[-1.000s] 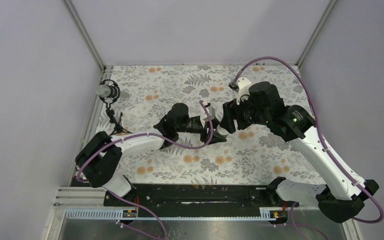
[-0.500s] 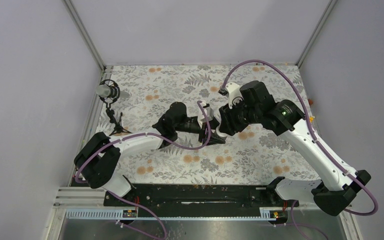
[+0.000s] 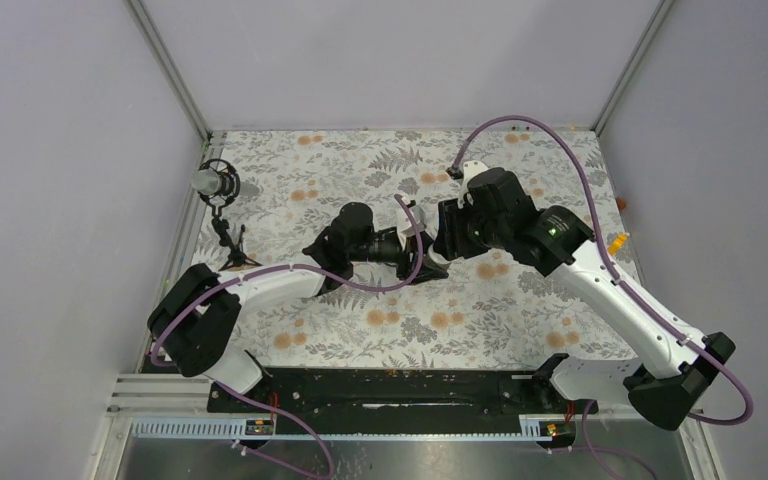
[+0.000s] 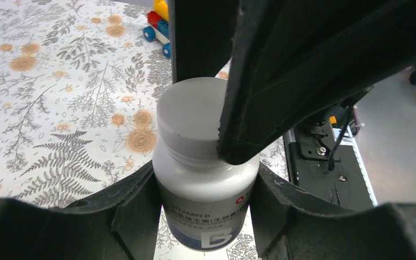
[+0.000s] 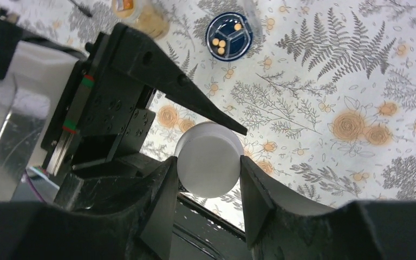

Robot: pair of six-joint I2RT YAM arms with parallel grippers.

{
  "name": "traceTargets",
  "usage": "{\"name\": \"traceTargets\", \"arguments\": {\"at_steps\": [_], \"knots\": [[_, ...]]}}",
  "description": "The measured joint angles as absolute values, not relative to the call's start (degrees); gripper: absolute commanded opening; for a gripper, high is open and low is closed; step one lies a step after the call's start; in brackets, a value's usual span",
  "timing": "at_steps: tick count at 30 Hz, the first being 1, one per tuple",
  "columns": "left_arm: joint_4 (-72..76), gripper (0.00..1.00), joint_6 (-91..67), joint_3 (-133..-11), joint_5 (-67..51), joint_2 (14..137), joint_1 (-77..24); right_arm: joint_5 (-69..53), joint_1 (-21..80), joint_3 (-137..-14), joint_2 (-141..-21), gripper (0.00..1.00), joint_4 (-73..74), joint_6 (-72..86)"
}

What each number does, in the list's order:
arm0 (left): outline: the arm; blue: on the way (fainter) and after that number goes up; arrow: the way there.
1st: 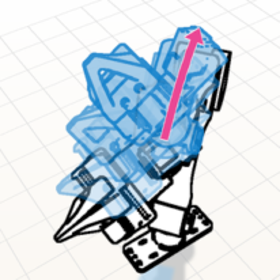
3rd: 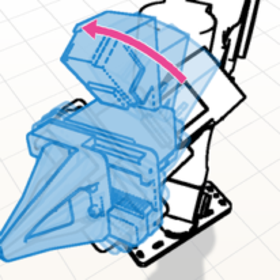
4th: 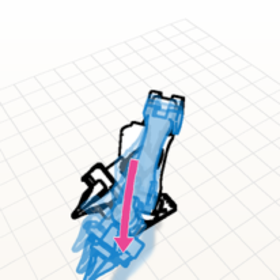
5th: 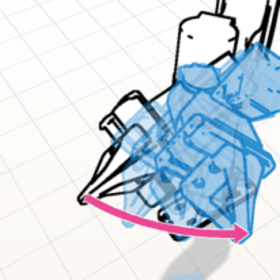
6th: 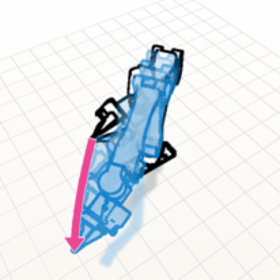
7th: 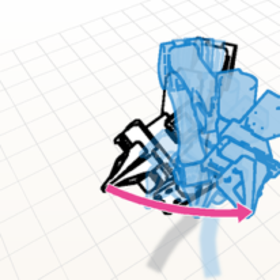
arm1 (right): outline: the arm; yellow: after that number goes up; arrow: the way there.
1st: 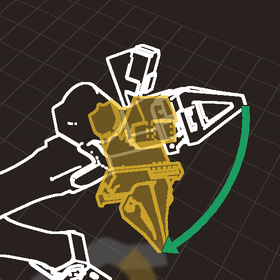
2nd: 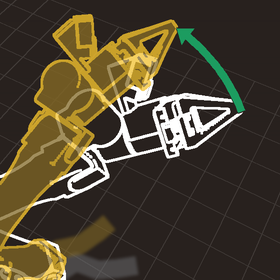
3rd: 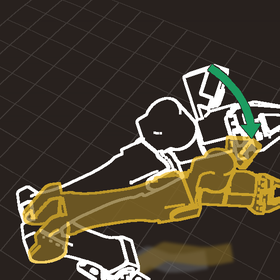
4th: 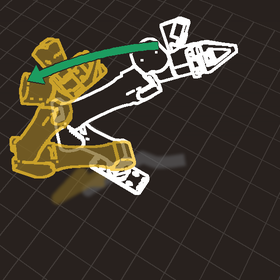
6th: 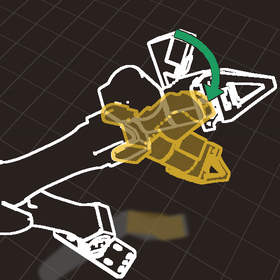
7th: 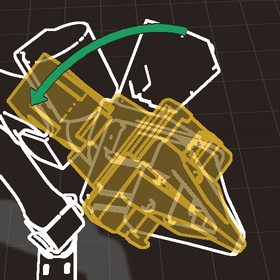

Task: Sort the pills into containers

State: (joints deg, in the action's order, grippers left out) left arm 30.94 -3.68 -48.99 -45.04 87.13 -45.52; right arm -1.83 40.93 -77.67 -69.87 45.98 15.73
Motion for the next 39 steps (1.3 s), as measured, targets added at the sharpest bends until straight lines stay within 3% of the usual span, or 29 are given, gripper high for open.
{"name": "traceTargets", "arguments": {"at_steps": [4, 8, 14, 20, 28, 39], "knots": [[30.5, 0.0, -3.6, -49.0, -42.7, 87.1, -45.5, 3.1, 41.6, -76.7, -69.8, 0.8, 44.5, 22.3], [31.4, 0.0, -3.5, -49.0, -42.8, 87.1, -45.6, 4.9, 41.3, -75.9, -69.0, 0.88, 43.9, 23.6], [36.7, 0.0, -4.8, -47.8, -45.1, 87.2, -45.1, 0.1, 38.2, -75.9, -64.3, 0.87, 43.9, 20.3], [41.4, 0.0, -7.3, -47.1, -51.4, 87.4, -44.4, -12.3, 36.1, -75.2, -59.9, 0.83, 44.0, 8.6], [42.0, 0.0, -8.1, -47.1, -57.3, 87.4, -44.4, -20.4, 35.9, -74.2, -63.1, 0.55, 43.9, -0.1], [38.7, 0.0, -8.0, -47.2, -57.9, 87.5, -44.2, -23.5, 35.9, -74.2, -65.1, 0.42, 43.8, -2.1]]}}
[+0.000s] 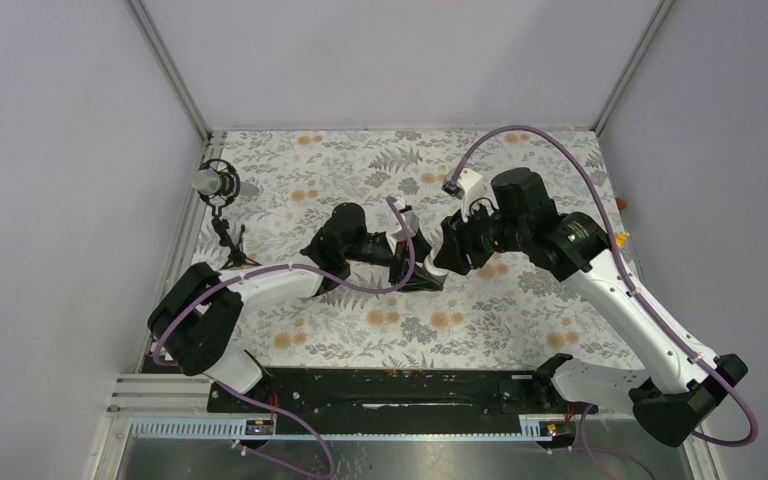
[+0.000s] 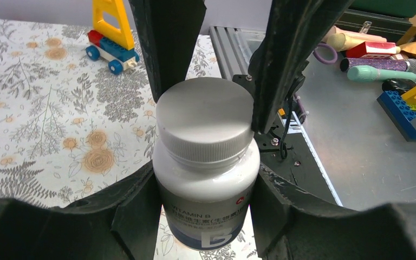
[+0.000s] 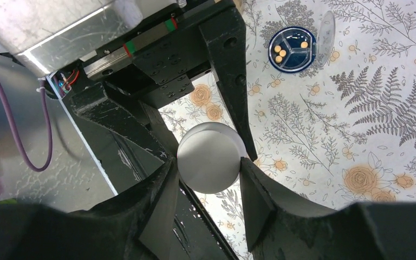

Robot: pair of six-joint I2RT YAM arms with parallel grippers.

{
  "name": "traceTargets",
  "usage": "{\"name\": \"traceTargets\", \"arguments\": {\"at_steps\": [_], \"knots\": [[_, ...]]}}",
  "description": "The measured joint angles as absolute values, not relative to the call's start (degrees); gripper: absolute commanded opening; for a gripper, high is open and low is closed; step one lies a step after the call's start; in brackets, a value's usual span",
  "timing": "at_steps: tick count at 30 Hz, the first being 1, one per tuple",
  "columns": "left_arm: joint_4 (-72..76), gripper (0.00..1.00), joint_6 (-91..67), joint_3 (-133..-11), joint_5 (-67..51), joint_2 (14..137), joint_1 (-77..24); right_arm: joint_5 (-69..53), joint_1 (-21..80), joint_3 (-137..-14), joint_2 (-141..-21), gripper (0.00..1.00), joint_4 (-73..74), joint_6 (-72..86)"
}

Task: Sort the pills into containers

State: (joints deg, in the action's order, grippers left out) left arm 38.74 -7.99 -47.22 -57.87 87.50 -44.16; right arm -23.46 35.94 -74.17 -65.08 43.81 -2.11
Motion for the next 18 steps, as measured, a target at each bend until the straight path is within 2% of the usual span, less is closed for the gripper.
{"name": "traceTargets", "arguments": {"at_steps": [7, 13, 14, 18], "knots": [[32.9, 0.0, -6.3, -47.5, -52.6, 87.5, -43.9, -18.0, 36.8, -72.9, -67.0, 0.39, 41.8, 3.3], [28.6, 0.0, -4.7, -48.1, -45.6, 87.5, -43.9, -4.9, 40.4, -72.8, -69.3, 0.39, 39.7, 13.3], [28.0, 0.0, -4.7, -48.3, -44.2, 87.5, -43.9, -3.0, 40.8, -72.6, -69.5, 0.43, 39.2, 15.6], [27.0, 0.0, -4.7, -48.7, -41.0, 87.5, -43.9, 2.6, 41.5, -71.4, -69.5, 0.71, 37.3, 23.7]]}}
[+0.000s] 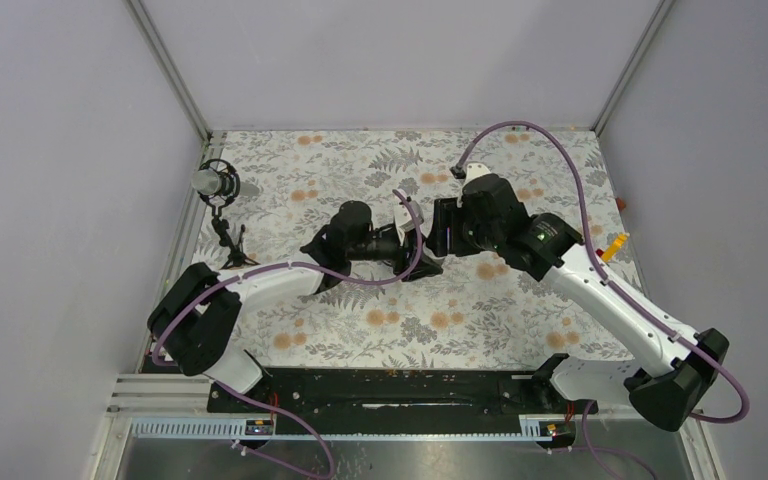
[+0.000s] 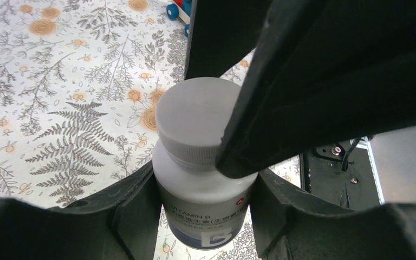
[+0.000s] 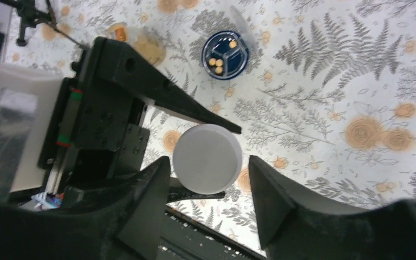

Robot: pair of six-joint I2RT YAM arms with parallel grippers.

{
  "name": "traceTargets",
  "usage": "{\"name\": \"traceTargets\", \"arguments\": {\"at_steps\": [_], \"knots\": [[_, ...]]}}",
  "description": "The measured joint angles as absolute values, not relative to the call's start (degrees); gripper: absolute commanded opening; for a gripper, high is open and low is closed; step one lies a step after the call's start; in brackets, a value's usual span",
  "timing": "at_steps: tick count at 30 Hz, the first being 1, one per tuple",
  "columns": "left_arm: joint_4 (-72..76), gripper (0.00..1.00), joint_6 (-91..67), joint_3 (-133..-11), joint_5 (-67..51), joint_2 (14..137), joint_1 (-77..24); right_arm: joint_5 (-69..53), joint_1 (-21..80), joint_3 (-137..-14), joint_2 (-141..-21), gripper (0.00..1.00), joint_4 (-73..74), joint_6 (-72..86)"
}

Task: Sort the pills into containers

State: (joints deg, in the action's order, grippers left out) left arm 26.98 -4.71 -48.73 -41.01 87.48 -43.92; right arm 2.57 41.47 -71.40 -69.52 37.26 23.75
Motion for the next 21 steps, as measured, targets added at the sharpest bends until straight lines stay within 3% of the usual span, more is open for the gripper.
{"name": "traceTargets", "arguments": {"at_steps": [12, 21], "knots": [[24.5, 0.0, -1.4, -49.9, -41.3, 85.2, -44.1, 2.1, 41.4, -72.2, -60.1, 0.85, 38.0, 20.0], [21.1, 0.0, 3.0, -50.7, -54.0, 83.2, -44.2, -12.7, 40.0, -72.5, -57.0, 0.74, 40.0, 6.7]]}}
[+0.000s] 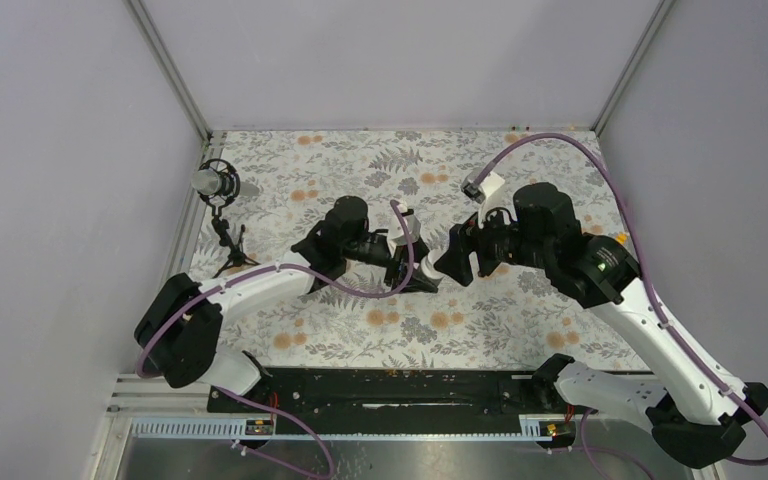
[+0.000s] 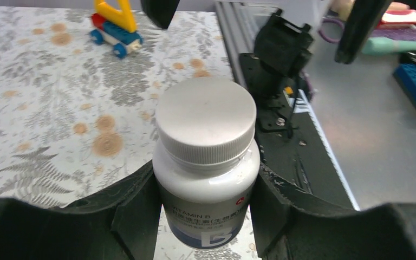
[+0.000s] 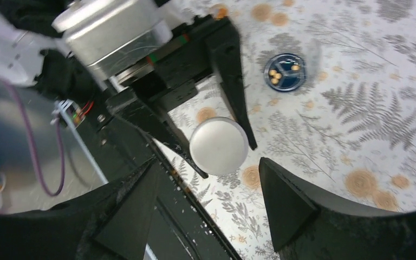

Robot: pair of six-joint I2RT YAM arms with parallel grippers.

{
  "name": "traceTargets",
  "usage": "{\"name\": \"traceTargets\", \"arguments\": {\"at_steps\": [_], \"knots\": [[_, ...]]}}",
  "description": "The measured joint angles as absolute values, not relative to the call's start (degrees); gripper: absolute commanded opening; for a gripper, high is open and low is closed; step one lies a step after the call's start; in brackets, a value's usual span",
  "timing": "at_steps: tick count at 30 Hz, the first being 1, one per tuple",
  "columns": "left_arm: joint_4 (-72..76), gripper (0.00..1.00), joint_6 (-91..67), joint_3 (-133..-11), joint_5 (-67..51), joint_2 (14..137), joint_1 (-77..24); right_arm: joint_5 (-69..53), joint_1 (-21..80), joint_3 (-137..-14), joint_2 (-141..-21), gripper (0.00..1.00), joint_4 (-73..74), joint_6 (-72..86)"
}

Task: Sort the pills into containers

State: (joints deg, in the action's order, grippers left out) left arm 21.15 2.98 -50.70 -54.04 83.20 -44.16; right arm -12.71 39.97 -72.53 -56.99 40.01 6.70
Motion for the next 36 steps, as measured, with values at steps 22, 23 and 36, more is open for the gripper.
{"name": "traceTargets", "arguments": {"at_steps": [22, 23, 36], "knots": [[13.2, 0.0, 6.2, -53.6, -59.2, 82.1, -44.3, -21.5, 40.0, -70.9, -61.9, 0.38, 37.8, 2.8], [12.9, 0.0, 6.0, -53.6, -57.6, 82.1, -44.3, -20.3, 40.1, -70.4, -61.9, 0.38, 37.2, 3.6], [9.4, 0.0, 3.6, -54.6, -44.5, 82.8, -44.0, 6.2, 46.5, -69.9, -65.8, 0.63, 33.7, 20.5]]}}
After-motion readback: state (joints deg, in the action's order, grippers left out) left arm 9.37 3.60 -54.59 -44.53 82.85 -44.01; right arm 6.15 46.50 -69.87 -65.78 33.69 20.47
